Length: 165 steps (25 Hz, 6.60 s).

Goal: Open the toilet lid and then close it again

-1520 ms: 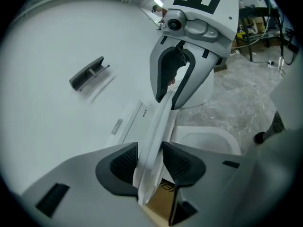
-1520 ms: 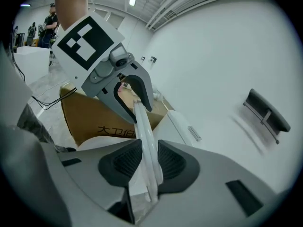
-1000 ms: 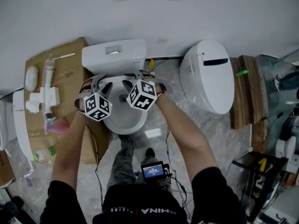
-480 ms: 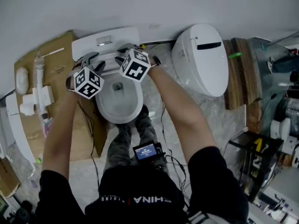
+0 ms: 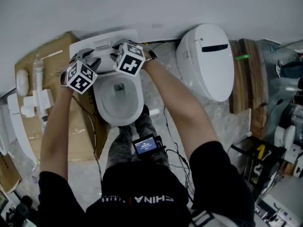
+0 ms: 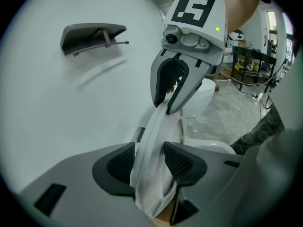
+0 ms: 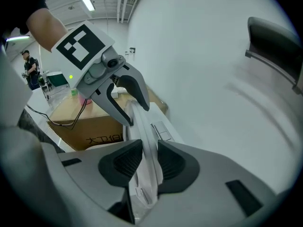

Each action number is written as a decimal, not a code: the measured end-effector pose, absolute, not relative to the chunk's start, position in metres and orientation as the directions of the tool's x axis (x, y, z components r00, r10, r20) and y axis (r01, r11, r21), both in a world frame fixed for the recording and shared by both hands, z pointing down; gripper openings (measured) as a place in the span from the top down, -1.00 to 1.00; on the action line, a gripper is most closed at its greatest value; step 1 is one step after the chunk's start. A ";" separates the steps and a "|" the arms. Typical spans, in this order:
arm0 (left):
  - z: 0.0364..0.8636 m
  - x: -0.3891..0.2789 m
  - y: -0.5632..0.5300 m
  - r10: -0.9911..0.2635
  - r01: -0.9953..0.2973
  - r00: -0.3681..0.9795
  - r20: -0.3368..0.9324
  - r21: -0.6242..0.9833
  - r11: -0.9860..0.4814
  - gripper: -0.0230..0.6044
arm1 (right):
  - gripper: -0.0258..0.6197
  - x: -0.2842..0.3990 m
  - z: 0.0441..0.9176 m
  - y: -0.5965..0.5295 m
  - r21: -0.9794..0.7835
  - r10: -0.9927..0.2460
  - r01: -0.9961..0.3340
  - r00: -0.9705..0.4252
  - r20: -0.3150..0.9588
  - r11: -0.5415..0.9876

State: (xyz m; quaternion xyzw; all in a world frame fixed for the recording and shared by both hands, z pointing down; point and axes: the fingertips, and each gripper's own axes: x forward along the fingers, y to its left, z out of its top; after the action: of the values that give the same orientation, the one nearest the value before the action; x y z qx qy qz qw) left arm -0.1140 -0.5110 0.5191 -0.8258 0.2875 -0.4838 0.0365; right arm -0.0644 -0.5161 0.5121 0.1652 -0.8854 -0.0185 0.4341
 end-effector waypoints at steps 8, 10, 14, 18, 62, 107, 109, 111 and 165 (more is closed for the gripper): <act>0.521 -0.116 -0.526 -0.478 -0.433 0.385 0.789 -0.303 -0.849 0.34 | 0.59 -0.068 0.514 -0.531 0.120 -0.239 -0.233 -0.592 0.770 0.965; 0.520 -0.116 -0.527 -0.475 -0.428 0.395 0.786 -0.301 -0.852 0.33 | 0.59 -0.068 0.515 -0.531 0.113 -0.221 -0.215 -0.592 0.775 0.970; 0.520 -0.117 -0.526 -0.476 -0.425 0.393 0.787 -0.303 -0.853 0.33 | 0.59 -0.069 0.515 -0.530 0.110 -0.209 -0.199 -0.590 0.780 0.974; 0.520 -0.118 -0.526 -0.474 -0.423 0.390 0.789 -0.304 -0.854 0.33 | 0.60 -0.070 0.514 -0.530 0.111 -0.213 -0.204 -0.591 0.778 0.973; 0.391 -0.124 -0.328 -0.647 -0.744 0.620 0.444 0.070 -0.665 0.90 | 0.87 -0.038 0.378 -0.394 -0.022 -0.645 -0.753 -0.577 0.501 0.657; 0.351 -0.048 -0.028 -0.740 -0.800 0.522 0.424 -0.056 -0.597 0.90 | 0.87 0.037 0.356 -0.078 -0.046 -0.537 -0.620 -0.712 0.452 0.784; 0.354 -0.058 -0.022 -0.732 -0.793 0.532 0.426 -0.051 -0.607 0.90 | 0.87 0.024 0.358 -0.069 -0.039 -0.547 -0.630 -0.703 0.455 0.776; 0.355 -0.067 -0.016 -0.725 -0.787 0.544 0.422 -0.044 -0.616 0.90 | 0.87 0.013 0.359 -0.060 -0.036 -0.556 -0.641 -0.692 0.461 0.767; 0.374 -0.030 -0.049 -0.761 -0.840 0.463 0.454 -0.047 -0.540 0.90 | 0.87 0.075 0.384 -0.094 -0.088 -0.528 -0.630 -0.711 0.465 0.772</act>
State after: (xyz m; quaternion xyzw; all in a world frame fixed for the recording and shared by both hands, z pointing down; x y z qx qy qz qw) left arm -0.0299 -0.0491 0.3740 -0.8504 0.4708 -0.2162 -0.0920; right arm 0.0747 -0.0935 0.3843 0.3156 -0.9170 0.1207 0.2119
